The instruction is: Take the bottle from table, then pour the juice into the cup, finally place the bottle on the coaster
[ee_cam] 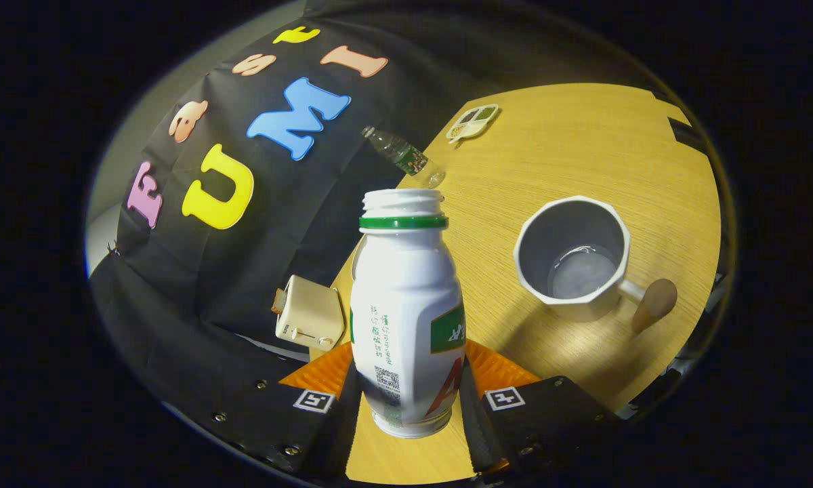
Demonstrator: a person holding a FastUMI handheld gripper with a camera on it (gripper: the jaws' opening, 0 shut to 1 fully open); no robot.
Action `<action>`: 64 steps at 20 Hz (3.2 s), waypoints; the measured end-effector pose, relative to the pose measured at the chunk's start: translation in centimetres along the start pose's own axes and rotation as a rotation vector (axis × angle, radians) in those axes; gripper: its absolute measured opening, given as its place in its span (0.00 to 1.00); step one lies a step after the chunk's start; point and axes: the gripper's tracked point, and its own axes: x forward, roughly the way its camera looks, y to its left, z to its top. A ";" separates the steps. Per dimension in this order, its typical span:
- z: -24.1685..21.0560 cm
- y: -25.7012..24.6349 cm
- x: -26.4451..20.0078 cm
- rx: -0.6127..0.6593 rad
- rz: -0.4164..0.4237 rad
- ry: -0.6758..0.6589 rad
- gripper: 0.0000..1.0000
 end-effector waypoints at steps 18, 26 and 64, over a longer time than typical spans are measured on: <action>3.7 6.6 8.4 -0.632 -0.102 -0.308 0.66; 5.4 8.2 14.9 -0.877 -0.203 -0.369 0.66; 8.0 9.0 13.6 -0.870 -0.107 -0.438 0.99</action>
